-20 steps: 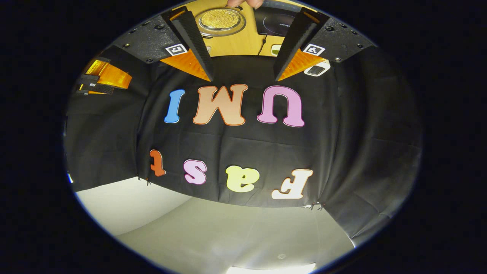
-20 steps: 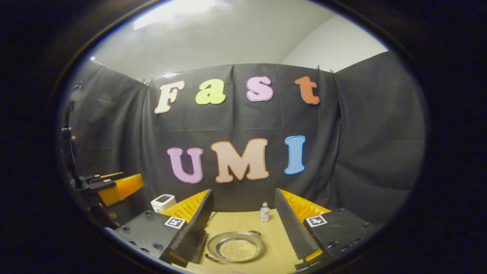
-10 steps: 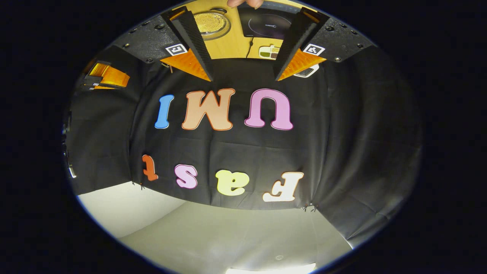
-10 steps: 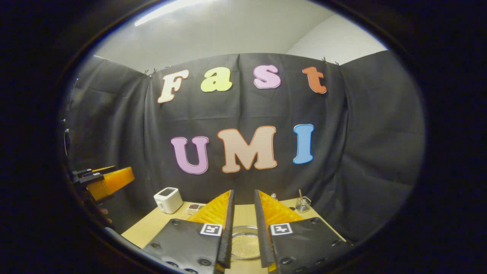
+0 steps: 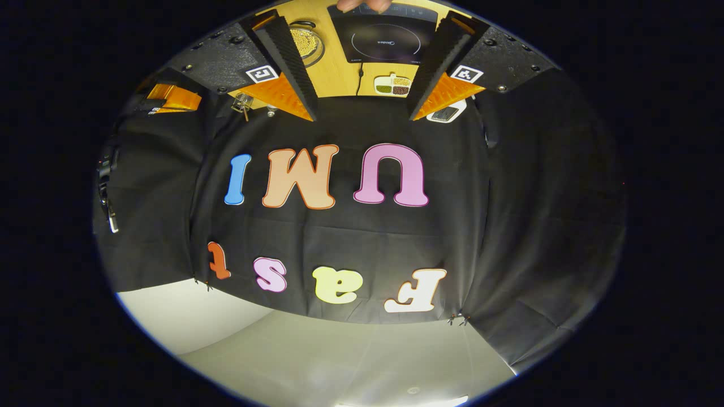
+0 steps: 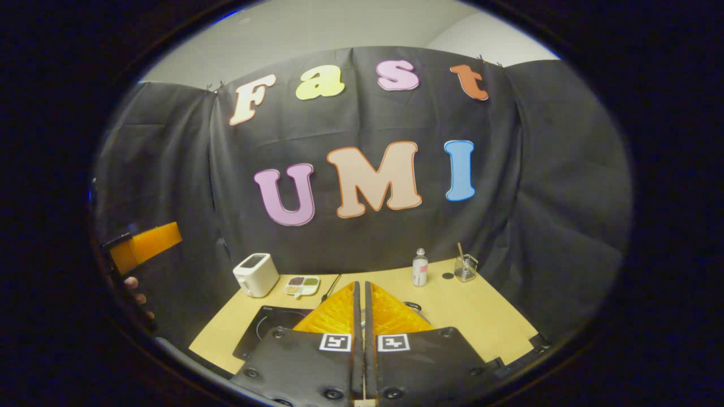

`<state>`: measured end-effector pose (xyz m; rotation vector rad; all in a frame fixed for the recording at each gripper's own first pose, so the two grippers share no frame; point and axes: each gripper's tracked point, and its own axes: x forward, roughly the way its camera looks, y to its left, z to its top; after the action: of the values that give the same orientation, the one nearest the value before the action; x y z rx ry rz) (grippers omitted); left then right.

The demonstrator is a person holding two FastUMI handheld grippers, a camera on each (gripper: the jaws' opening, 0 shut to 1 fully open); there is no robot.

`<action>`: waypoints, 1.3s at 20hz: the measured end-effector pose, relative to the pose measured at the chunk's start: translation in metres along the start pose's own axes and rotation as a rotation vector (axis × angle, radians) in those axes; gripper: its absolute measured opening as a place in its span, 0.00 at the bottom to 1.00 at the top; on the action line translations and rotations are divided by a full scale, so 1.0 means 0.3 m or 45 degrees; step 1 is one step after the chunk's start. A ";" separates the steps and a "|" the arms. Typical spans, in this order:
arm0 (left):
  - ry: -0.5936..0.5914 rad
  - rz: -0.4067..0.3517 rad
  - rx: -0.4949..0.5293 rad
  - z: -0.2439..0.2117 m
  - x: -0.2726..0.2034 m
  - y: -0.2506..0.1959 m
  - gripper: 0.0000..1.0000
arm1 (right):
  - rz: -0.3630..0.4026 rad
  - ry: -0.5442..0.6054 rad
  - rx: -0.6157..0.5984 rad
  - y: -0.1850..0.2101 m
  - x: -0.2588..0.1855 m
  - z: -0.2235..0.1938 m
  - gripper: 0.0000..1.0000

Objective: First push the handle of the pot to place it horizontally, then grasp the pot with both hands and set it on the induction cooktop.

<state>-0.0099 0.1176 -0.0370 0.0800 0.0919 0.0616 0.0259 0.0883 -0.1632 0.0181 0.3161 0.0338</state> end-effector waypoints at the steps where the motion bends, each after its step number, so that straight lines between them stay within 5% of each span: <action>1: 0.002 0.004 -0.003 -0.008 0.004 0.004 0.95 | 0.000 0.014 -0.004 0.000 0.006 -0.018 0.03; 14: 0.140 0.127 0.021 -0.202 0.068 -0.020 0.95 | 0.171 0.347 0.002 -0.069 0.156 -0.443 0.03; 26: 0.208 -0.012 0.010 -0.348 0.346 0.137 0.92 | 0.018 0.695 0.052 -0.016 0.241 -0.832 0.03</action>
<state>0.0811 0.1734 -0.1464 0.0822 0.2554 0.0583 0.0170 0.0891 -0.4231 0.0514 0.8628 0.0458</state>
